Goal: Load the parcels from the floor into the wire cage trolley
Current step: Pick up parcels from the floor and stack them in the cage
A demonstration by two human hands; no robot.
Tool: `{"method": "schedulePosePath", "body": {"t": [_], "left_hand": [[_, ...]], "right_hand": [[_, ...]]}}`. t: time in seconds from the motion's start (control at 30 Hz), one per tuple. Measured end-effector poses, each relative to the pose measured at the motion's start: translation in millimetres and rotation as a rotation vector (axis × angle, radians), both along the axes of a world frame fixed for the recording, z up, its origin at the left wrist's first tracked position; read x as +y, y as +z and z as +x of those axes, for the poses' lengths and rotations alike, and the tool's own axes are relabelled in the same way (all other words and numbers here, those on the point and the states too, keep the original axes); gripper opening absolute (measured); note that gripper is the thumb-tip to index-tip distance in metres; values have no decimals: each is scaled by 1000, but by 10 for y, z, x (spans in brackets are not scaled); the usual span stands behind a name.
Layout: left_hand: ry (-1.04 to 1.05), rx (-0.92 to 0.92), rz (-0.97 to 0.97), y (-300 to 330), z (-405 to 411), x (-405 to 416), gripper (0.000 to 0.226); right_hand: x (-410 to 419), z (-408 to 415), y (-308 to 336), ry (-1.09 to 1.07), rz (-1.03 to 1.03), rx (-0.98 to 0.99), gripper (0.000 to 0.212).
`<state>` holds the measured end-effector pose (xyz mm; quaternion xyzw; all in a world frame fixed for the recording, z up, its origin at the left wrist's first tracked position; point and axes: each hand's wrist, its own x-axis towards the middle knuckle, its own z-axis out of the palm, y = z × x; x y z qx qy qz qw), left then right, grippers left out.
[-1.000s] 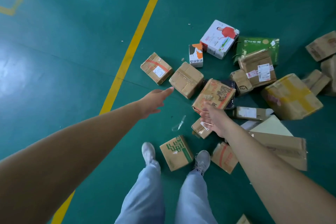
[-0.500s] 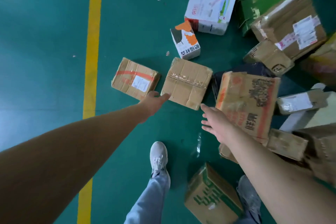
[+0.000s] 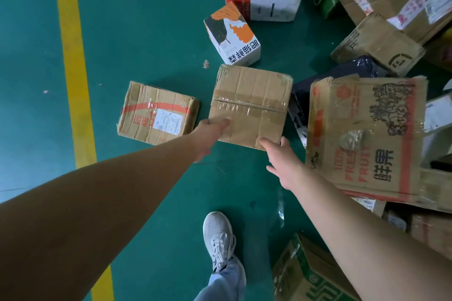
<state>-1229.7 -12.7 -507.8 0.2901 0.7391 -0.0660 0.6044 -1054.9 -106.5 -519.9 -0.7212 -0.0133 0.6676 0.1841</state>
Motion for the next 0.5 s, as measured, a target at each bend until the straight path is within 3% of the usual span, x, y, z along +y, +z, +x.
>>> {"method": "schedulePosePath", "body": {"t": [0.17,0.23,0.33,0.43,0.5], "left_hand": [[91,-66,40,159,-43,104,107],[90,-96,68,527,-13,122,98],[108,-121,134,991,-19,113,63],[120,-124,203,1715,-24,39,67],[121,-126,239,2291,-11,-10,69]], "right_hand": [[144,33,317,-59,122,-69,71],[204,46,618,-71,148,-64,59],[284,44,1141,-84,166,-22,46],[284,51,1907,-55,228,-58,47],[206,76,2479,-64,264,-87,64]]}}
